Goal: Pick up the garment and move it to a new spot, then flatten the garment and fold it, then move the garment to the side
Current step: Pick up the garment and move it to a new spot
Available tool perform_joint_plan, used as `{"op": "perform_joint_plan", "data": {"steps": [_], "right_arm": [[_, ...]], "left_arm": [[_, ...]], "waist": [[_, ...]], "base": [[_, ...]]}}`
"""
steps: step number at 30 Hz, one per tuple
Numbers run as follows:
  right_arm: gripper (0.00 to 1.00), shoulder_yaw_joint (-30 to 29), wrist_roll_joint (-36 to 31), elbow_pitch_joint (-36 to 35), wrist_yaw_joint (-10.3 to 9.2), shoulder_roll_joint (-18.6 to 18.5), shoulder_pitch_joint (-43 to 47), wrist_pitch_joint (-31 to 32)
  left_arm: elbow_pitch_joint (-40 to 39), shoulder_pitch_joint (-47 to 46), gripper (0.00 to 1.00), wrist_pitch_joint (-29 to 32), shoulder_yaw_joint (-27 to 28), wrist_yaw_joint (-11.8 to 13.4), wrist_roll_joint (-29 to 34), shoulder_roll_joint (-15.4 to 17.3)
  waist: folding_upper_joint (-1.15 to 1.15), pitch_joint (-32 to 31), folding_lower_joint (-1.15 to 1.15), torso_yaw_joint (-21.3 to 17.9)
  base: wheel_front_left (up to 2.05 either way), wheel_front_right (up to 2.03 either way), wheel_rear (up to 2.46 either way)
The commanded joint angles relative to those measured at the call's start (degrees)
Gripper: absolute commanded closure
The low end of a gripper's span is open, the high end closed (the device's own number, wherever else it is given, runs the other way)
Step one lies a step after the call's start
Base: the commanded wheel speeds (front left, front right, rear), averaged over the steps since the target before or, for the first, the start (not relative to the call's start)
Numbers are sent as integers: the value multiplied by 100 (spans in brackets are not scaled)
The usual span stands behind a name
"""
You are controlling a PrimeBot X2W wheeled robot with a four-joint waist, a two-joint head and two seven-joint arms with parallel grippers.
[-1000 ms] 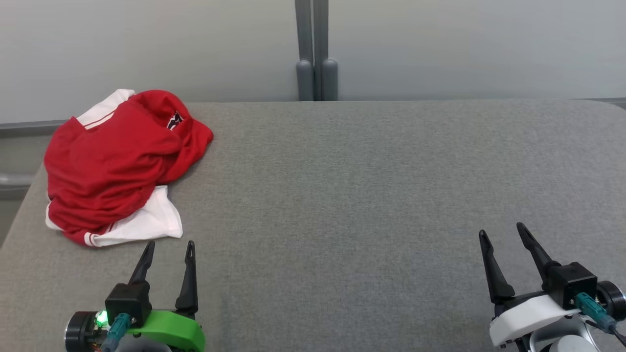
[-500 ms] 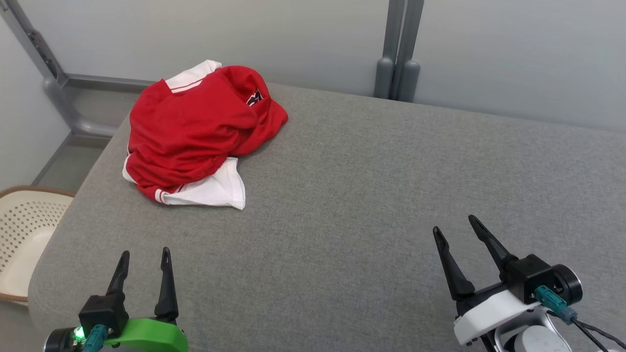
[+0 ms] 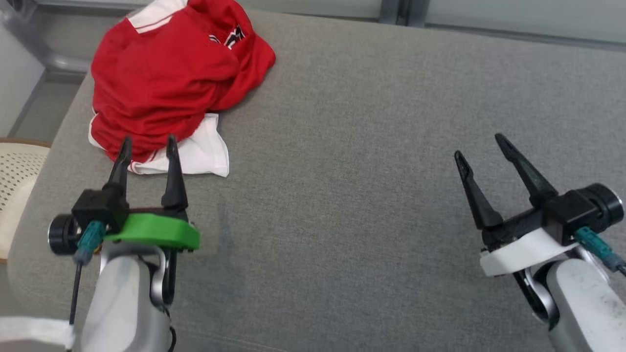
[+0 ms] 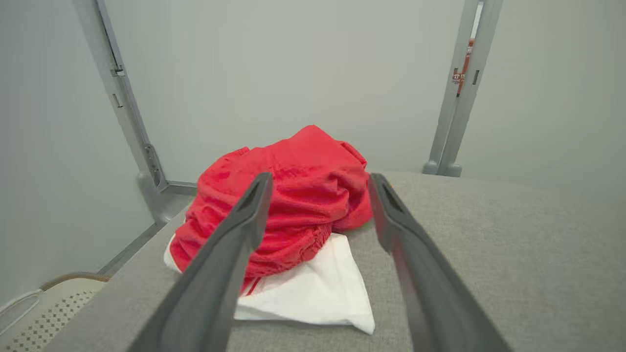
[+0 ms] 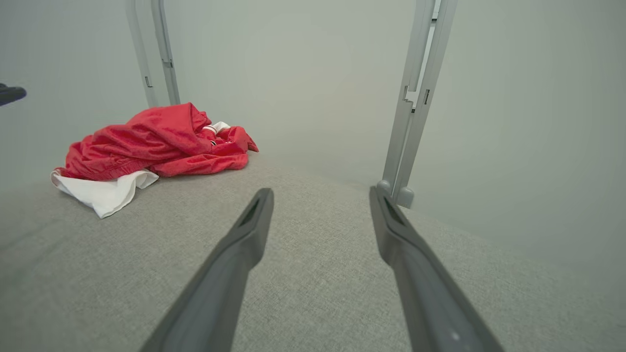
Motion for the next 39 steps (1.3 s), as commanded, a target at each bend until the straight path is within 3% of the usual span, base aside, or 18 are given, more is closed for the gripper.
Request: {"op": "perform_joint_plan", "data": {"steps": [1, 8, 15, 16, 17, 18, 23, 29, 35, 39], "right_arm": [[0, -25, 33, -79, -5, -99, -168, -17], [0, -65, 98, -422, -5, -472, -595, -18], [0, -27, 147, -495, -5, -475, -670, -18], [0, -30, 153, -489, -5, -451, -660, -18], [0, -33, 159, -483, -5, -428, -647, -18], [0, -30, 159, -470, -5, -401, -618, -18], [0, 53, 184, -341, -5, -247, -425, -18], [0, 30, 221, -164, -5, 14, -148, -18], [0, 81, 197, 11, -5, 347, 192, -18], [0, 73, 150, 101, -5, 571, 397, -18]], "left_arm": [[204, -362, 0, 4, -72, -54, 35, 3], [1795, -2318, 0, 155, -171, -56, 257, 321], [3262, -3348, 0, 783, 45, 500, 354, 761], [3383, -3449, 21, 853, 60, 560, 353, 814], [3461, -3510, 53, 875, 52, 588, 376, 866], [3546, -3550, 100, 851, 11, 616, 439, 928], [3692, -3552, 100, 812, -94, 619, 511, 1041], [3245, -3554, 100, 607, -213, 601, 603, 1239], [2329, -3304, 100, 972, -356, 303, 551, 1400], [1333, -2884, 100, 1522, -372, 0, 227, 1261]], "waist": [[0, 921, 0, -334], [0, 1837, 0, -612], [0, 2048, 0, -864], [0, 2033, 0, -887], [0, 2008, 0, -904], [0, 1962, 0, -919], [0, 1654, 0, -899], [0, 998, 0, -826], [0, 160, 0, -921], [0, -376, 0, -1136]], "base": [[0, 0, 0], [0, 0, 0], [0, 0, 0], [0, 0, 0], [0, 0, 0], [0, 0, 0], [0, 0, 0], [0, 0, 0], [0, 0, 0], [0, 0, 0]]}}
